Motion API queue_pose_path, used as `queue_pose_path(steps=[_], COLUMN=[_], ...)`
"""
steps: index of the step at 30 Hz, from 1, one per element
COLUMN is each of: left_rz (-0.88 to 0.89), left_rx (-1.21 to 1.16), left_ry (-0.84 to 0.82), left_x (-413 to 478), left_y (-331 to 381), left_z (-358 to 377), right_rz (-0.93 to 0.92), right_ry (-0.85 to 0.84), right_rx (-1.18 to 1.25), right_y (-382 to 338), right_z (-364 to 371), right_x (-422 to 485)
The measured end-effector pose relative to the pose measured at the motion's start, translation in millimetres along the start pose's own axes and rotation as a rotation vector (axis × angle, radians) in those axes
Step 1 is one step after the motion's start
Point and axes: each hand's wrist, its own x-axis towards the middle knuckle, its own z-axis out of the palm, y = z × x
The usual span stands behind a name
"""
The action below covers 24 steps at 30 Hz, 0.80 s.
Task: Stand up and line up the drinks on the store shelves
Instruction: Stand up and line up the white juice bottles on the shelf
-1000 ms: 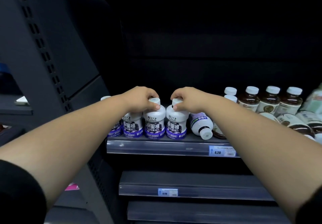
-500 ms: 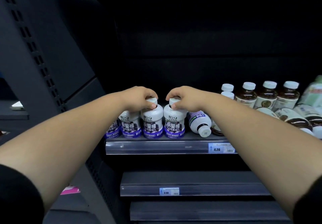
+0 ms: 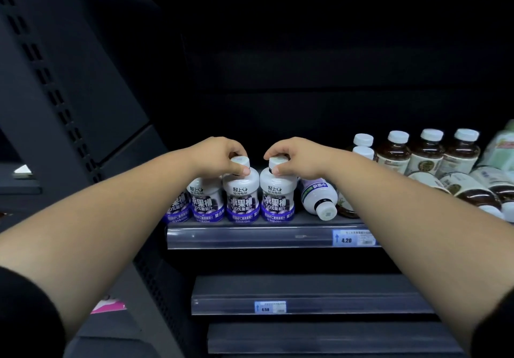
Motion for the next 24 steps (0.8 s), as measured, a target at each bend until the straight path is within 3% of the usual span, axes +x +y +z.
queue_pose_path(steps=[11, 24], left_rz=[0.275, 0.265], left_rx=[0.041, 0.073], left_ry=[0.091, 0.087], left_x=[14, 21], left_y=[48, 60], left_z=[26, 44], right_rz=[0.078, 0.361], right_ry=[0.185, 0.502], right_rx=[0.035, 0.035], right_y=[28, 78], right_z=[0, 79], right_x=[-55, -115])
